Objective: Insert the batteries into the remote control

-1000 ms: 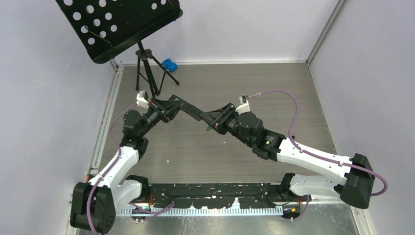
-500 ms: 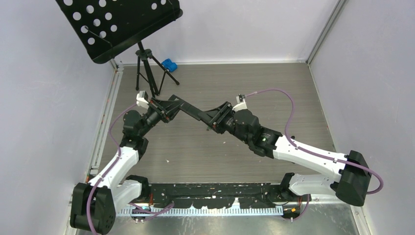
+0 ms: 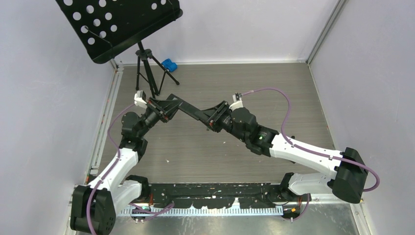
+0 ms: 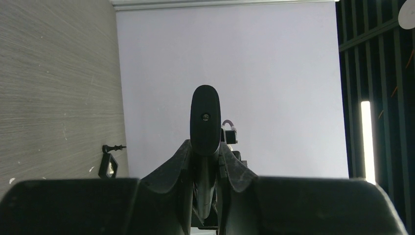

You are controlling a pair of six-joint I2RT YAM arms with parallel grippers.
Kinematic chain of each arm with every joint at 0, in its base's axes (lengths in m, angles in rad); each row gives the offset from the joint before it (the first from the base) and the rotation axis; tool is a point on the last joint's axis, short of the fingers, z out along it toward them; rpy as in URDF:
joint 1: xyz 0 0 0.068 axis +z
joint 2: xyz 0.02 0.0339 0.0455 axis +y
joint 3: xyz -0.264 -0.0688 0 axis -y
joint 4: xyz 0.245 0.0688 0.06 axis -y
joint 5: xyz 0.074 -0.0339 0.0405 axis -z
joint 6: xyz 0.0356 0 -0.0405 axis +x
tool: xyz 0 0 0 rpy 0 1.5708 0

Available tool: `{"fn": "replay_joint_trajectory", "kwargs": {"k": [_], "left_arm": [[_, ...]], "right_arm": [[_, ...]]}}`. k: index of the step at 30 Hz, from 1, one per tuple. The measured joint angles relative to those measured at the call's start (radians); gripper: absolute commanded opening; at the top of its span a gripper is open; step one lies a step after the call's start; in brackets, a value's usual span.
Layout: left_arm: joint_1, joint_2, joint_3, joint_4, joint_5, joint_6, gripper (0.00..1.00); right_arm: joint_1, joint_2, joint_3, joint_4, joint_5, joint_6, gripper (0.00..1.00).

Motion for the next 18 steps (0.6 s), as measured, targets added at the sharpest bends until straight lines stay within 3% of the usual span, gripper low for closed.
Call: {"fn": "replay_joint_trajectory", "kwargs": {"k": [12, 18], "left_arm": [[0.000, -0.010, 0.000, 0.048, -0.013, 0.002, 0.00], [0.018, -0.010, 0.000, 0.079, -0.024, 0.002, 0.00]], "right_arm": [[0.000, -0.009, -0.036, 0.094, -0.001, 0.011, 0.27], [0.000, 0.037, -0.023, 0.155, -0.016, 0.006, 0.21]]}}
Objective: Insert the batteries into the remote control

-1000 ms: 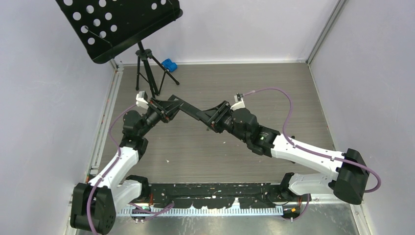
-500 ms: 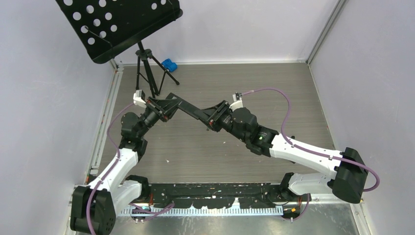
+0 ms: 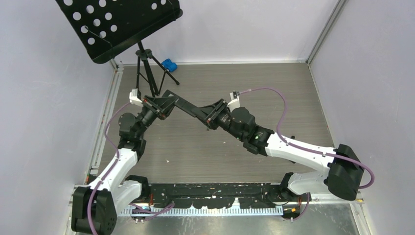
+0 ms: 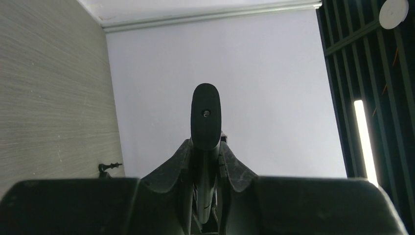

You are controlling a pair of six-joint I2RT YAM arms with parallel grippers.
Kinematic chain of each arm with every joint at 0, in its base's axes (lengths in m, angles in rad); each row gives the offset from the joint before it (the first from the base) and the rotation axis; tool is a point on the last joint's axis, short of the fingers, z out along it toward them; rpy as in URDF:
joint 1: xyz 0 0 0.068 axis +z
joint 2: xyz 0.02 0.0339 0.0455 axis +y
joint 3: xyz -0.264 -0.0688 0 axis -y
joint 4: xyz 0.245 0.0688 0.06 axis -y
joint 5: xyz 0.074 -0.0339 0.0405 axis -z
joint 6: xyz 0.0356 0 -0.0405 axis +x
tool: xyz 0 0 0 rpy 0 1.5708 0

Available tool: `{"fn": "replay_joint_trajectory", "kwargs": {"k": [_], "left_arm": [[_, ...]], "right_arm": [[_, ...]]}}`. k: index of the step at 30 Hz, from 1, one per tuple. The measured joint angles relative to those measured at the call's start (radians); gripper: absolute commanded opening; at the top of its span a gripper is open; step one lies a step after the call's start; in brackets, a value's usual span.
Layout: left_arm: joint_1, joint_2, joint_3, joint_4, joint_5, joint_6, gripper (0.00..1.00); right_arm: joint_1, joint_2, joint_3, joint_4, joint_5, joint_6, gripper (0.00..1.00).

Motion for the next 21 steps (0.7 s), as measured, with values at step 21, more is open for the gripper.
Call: {"fn": "replay_joint_trajectory", "kwargs": {"k": [21], "left_arm": [[0.013, -0.008, 0.021, -0.021, -0.079, 0.027, 0.00]], "right_arm": [[-0.028, 0.140, 0.054, 0.187, -0.172, -0.148, 0.23]]}}
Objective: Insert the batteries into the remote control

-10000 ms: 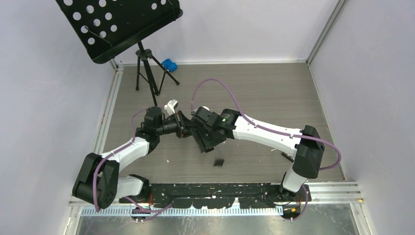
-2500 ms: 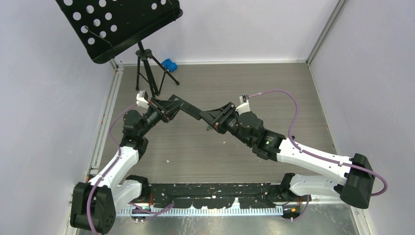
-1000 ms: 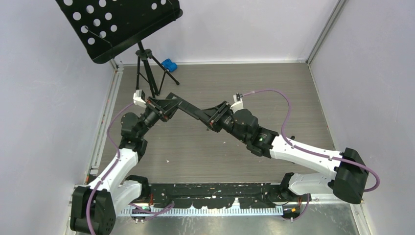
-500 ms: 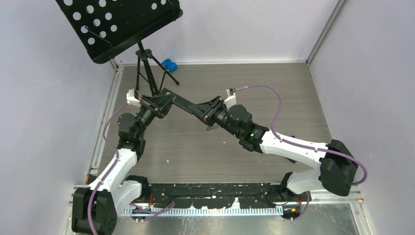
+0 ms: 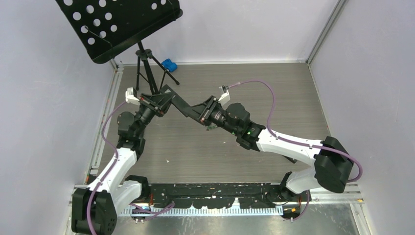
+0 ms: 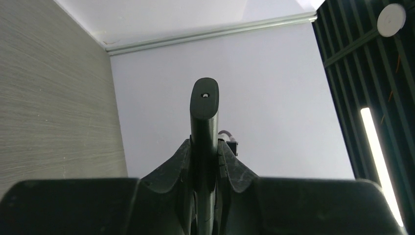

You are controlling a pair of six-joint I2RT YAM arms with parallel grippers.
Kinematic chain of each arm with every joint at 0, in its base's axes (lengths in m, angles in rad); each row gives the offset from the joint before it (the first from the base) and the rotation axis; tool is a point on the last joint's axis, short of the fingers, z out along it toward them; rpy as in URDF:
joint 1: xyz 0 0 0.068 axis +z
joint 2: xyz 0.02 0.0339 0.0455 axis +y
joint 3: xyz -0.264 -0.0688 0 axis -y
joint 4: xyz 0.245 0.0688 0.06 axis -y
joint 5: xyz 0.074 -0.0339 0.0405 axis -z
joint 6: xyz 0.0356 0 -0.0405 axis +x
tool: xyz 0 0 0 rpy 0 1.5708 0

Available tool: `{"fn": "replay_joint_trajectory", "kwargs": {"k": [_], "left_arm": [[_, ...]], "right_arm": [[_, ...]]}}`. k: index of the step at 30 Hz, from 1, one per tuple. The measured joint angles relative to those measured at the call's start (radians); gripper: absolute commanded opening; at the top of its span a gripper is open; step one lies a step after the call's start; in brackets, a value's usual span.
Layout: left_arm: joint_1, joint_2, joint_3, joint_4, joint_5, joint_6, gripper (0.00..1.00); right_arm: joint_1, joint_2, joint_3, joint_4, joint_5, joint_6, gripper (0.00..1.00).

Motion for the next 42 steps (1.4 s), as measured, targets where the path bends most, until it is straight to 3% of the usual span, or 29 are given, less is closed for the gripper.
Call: {"fn": "replay_joint_trajectory", "kwargs": {"k": [3, 6, 8, 10, 15, 24, 31, 33, 34, 39, 42], "left_arm": [[-0.013, -0.004, 0.025, -0.029, 0.031, 0.048, 0.00], [-0.048, -0.008, 0.044, -0.060, 0.126, 0.107, 0.00], [-0.074, -0.008, 0.048, -0.068, 0.197, 0.140, 0.00], [-0.092, -0.004, 0.051, -0.076, 0.271, 0.173, 0.00], [-0.091, 0.044, 0.086, -0.079, 0.391, 0.231, 0.00], [-0.091, 0.069, 0.113, -0.041, 0.518, 0.258, 0.00], [-0.087, 0.070, 0.124, -0.020, 0.554, 0.276, 0.04], [-0.086, 0.070, 0.125, -0.015, 0.554, 0.278, 0.15], [-0.085, 0.070, 0.126, -0.013, 0.554, 0.283, 0.30], [-0.085, 0.070, 0.134, -0.092, 0.539, 0.346, 0.72], [-0.089, 0.059, 0.171, -0.290, 0.472, 0.466, 0.88]], "right_arm": [[-0.026, -0.033, -0.019, -0.011, -0.054, -0.035, 0.37], [-0.056, -0.097, -0.059, -0.058, -0.113, -0.100, 0.64], [-0.073, -0.144, -0.090, -0.093, -0.145, -0.144, 0.74], [-0.087, -0.191, -0.112, -0.131, -0.181, -0.193, 0.78], [-0.095, -0.252, -0.109, -0.185, -0.301, -0.306, 0.78], [-0.094, -0.172, -0.047, -0.240, -0.477, -0.401, 0.55], [-0.092, -0.114, -0.015, -0.194, -0.536, -0.380, 0.16], [-0.092, -0.106, -0.010, -0.188, -0.542, -0.367, 0.05], [-0.092, -0.101, -0.010, -0.186, -0.546, -0.358, 0.01], [-0.095, -0.103, -0.006, -0.238, -0.478, -0.376, 0.00], [-0.114, -0.121, 0.008, -0.372, -0.362, -0.423, 0.00]]}}
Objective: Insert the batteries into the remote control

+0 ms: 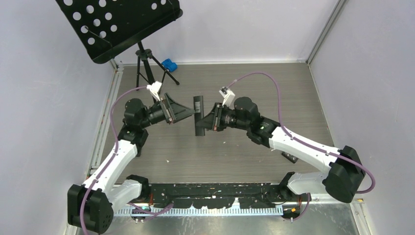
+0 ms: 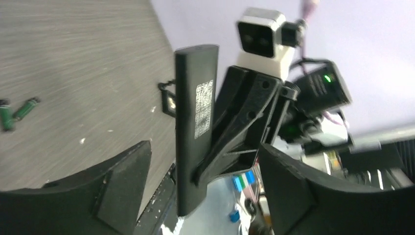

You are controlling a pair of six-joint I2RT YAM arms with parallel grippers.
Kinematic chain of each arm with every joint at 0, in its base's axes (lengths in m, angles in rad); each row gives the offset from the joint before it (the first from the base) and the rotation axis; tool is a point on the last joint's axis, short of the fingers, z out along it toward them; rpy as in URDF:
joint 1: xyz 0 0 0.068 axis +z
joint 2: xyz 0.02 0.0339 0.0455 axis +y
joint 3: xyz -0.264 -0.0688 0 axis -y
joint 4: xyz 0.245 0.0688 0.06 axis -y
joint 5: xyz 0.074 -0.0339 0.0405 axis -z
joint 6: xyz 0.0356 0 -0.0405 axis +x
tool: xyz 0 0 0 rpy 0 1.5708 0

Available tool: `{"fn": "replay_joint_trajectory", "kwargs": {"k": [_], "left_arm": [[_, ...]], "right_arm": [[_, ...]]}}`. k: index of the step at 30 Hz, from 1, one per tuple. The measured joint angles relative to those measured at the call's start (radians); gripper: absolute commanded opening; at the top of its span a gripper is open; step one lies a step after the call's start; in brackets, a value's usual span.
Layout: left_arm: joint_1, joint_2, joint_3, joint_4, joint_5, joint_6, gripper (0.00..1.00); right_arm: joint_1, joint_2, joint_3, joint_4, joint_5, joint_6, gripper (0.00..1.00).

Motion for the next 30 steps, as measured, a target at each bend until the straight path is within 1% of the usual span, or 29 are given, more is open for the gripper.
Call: {"fn": "replay_joint_trajectory", "kwargs": {"k": [2, 4, 5, 8, 10, 13, 16, 19, 23, 27, 30], "left_arm": [[0.000, -0.017, 0.039, -0.192, -0.086, 0.107, 0.98], [0.000, -0.034, 0.072, -0.365, -0.194, 0.203, 1.00], [0.000, -0.043, 0.086, -0.444, -0.255, 0.249, 1.00], [0.000, -0.076, 0.099, -0.647, -0.455, 0.353, 1.00], [0.000, -0.083, 0.099, -0.756, -0.575, 0.399, 1.00], [0.001, -0.076, 0.099, -0.878, -0.708, 0.434, 1.00], [0.014, -0.053, 0.099, -0.956, -0.795, 0.456, 1.00], [0.047, -0.013, 0.102, -1.019, -0.859, 0.475, 1.00], [0.082, 0.025, 0.114, -1.069, -0.922, 0.500, 1.00], [0.108, 0.056, 0.133, -1.101, -0.983, 0.526, 1.00], [0.124, 0.061, 0.135, -1.108, -1.017, 0.532, 1.00]], "right_arm": [[-0.013, -0.017, 0.023, -0.123, 0.106, -0.045, 0.00], [-0.024, -0.028, 0.052, -0.241, 0.222, -0.087, 0.00], [-0.032, -0.029, 0.081, -0.330, 0.311, -0.119, 0.00], [-0.059, -0.002, 0.148, -0.515, 0.521, -0.181, 0.00], [-0.096, 0.059, 0.199, -0.626, 0.670, -0.210, 0.00], [-0.172, 0.204, 0.256, -0.761, 0.857, -0.237, 0.00], [-0.239, 0.362, 0.283, -0.848, 0.988, -0.255, 0.00], [-0.298, 0.482, 0.284, -0.906, 1.059, -0.269, 0.00], [-0.351, 0.565, 0.292, -0.940, 1.109, -0.287, 0.01], [-0.374, 0.632, 0.334, -0.944, 1.117, -0.303, 0.17], [-0.377, 0.667, 0.356, -0.947, 1.116, -0.323, 0.25]]}}
